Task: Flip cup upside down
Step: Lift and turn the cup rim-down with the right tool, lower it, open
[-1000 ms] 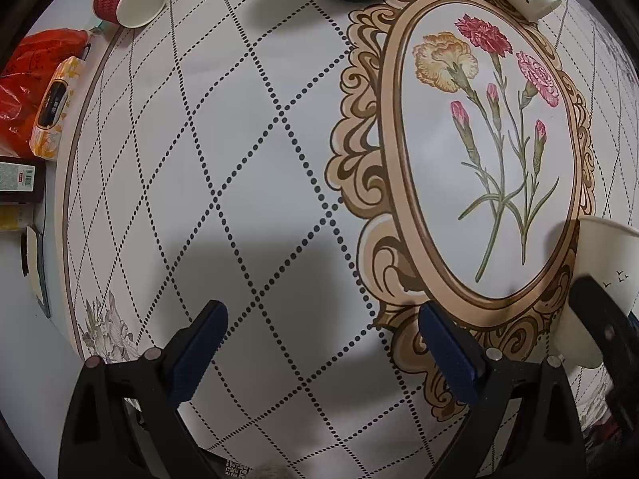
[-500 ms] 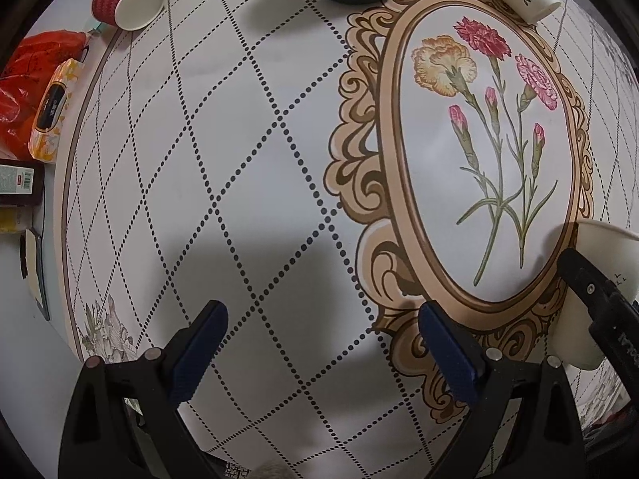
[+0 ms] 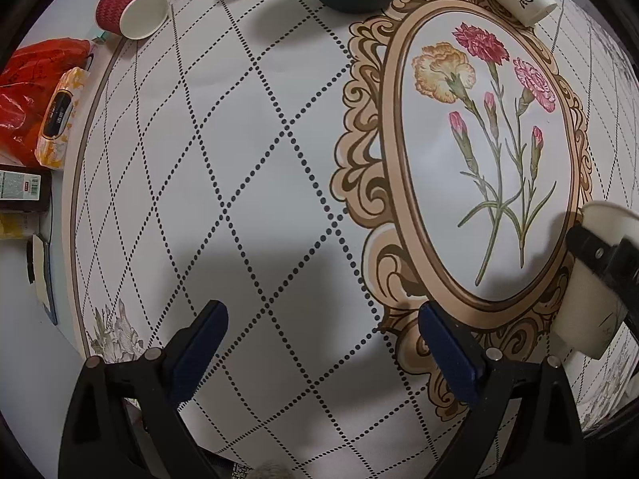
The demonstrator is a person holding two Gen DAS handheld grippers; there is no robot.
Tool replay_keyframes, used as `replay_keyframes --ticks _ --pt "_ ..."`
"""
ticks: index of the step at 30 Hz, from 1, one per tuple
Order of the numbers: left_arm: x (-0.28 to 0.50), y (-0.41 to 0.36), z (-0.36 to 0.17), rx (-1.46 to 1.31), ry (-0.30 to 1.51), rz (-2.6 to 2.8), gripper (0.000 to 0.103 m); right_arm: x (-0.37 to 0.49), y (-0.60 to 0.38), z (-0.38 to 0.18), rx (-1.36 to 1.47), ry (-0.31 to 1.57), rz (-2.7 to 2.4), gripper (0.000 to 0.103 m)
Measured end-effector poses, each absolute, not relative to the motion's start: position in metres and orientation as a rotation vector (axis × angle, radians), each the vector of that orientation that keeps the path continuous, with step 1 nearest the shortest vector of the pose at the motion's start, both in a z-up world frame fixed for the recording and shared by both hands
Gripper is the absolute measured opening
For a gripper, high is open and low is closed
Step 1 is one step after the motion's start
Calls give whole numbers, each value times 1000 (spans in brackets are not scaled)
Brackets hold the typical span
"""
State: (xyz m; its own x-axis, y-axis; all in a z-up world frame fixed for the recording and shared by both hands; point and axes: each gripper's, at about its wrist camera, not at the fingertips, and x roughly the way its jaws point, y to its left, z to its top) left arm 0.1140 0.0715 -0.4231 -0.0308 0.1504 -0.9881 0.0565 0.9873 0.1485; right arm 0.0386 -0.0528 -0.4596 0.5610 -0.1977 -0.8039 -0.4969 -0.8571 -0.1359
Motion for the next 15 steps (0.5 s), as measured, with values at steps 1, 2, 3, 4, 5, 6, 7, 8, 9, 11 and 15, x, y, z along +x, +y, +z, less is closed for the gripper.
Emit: replay_keyframes --ticks 1,2,3,4,5,6,7,8,9,11,15 --pt "114 72 -422 164 1600 78 98 41 -50 -458 -2424 604 1185 67" --pt "115 73 -421 168 1597 80 98 45 -47 -457 -2387 649 1167 67" --pt "115 73 -420 171 1594 82 98 48 -45 -455 -2356 688 1155 67" --pt "116 74 -419 172 1593 82 98 52 -42 -453 -2320 734 1139 67" --pt "116 74 -418 171 1591 82 98 58 -40 -450 -2271 794 1117 67" --pt "117 75 -417 171 1588 84 98 62 -38 -448 -2232 843 1099 67" --pt "118 75 -416 172 1585 85 98 67 -36 -446 -2184 905 1077 67" --pt "119 76 -414 172 1582 86 98 75 -35 -443 -2111 992 1051 67" --pt "120 76 -414 173 1579 88 98 82 -34 -440 -2030 1084 1027 67" --pt "121 77 -413 173 1574 92 98 97 -33 -436 -1888 1234 980 67" --pt "122 78 -412 173 1571 95 98 134 -39 -433 -1528 1567 856 68"
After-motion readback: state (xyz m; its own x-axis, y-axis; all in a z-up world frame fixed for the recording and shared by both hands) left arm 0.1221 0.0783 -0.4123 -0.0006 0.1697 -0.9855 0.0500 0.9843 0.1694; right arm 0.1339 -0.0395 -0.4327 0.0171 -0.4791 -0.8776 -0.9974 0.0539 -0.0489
